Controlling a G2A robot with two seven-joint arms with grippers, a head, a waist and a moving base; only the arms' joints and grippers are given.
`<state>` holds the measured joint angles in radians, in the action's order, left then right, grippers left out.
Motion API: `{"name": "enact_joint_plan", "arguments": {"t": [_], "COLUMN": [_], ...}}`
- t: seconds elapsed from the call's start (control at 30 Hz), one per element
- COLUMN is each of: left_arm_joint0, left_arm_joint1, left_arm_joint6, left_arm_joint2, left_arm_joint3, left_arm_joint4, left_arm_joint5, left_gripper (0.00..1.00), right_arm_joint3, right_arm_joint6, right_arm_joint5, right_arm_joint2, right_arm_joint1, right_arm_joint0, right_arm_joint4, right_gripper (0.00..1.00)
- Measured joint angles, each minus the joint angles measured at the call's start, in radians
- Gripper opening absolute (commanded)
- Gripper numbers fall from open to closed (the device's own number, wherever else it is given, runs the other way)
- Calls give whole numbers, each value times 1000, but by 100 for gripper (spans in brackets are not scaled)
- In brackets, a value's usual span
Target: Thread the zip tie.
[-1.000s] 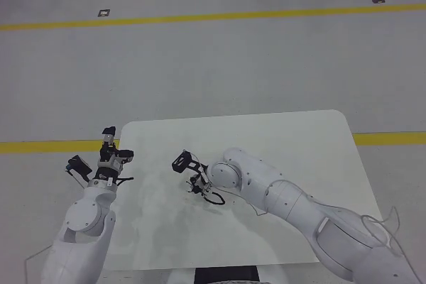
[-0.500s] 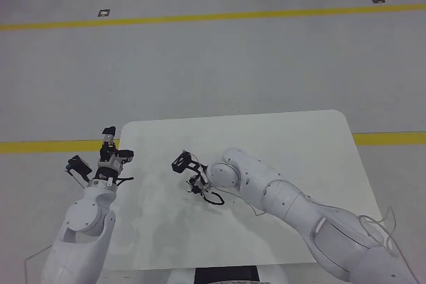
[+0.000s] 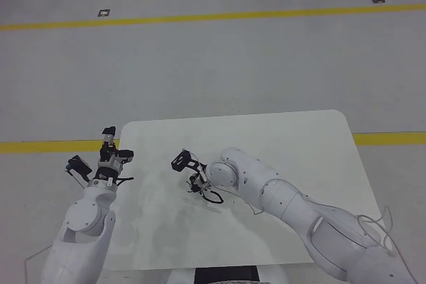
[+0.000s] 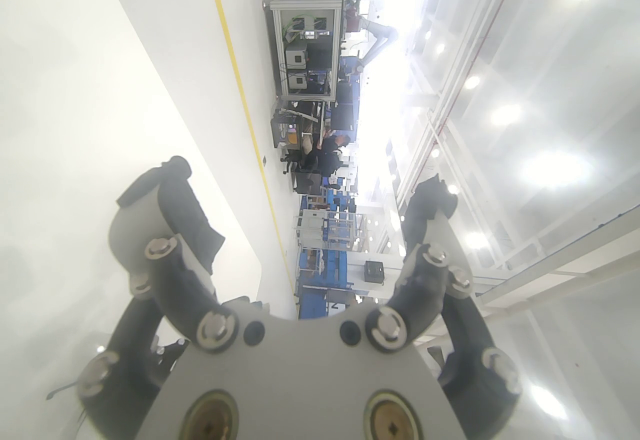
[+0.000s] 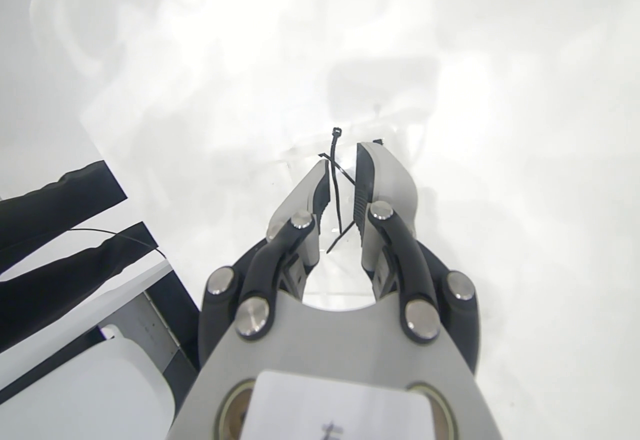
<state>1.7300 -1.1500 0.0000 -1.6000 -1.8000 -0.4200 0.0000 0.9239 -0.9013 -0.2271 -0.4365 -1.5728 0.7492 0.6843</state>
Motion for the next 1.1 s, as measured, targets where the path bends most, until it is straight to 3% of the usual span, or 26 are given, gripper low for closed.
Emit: {"name": "enact_joint_plan", "arguments": {"t": [0.3, 0.4, 0.5, 0.67, 0.83, 1.1], "left_arm_joint0": [0, 0, 0, 0, 0, 0], "left_arm_joint1": [0, 0, 0, 0, 0, 0], "left_arm_joint6": [0, 0, 0, 0, 0, 0], "left_arm_joint2": [0, 0, 0, 0, 0, 0], "left_arm_joint3": [0, 0, 0, 0, 0, 0], "left_arm_joint4": [0, 0, 0, 0, 0, 0], "left_arm_joint5": [0, 0, 0, 0, 0, 0], "left_gripper": [100, 100, 100, 100, 100, 100], "right_arm_joint3": [-24, -31, -37, -34, -3, 112], "right_arm_joint6": [-1, -2, -2, -6, -23, -76], "right_arm_joint5": [-9, -12, -12, -6, 12, 41], "right_arm_joint2": [-6, -9, -11, -17, -34, -93], "right_arm_joint1": [-12, -16, -20, -24, -19, 16], "right_arm_joint0": [5, 4, 4, 4, 11, 49], "right_arm_joint4": [3, 4, 6, 12, 16, 28], "right_gripper": [11, 9, 0, 0, 0, 0]}}
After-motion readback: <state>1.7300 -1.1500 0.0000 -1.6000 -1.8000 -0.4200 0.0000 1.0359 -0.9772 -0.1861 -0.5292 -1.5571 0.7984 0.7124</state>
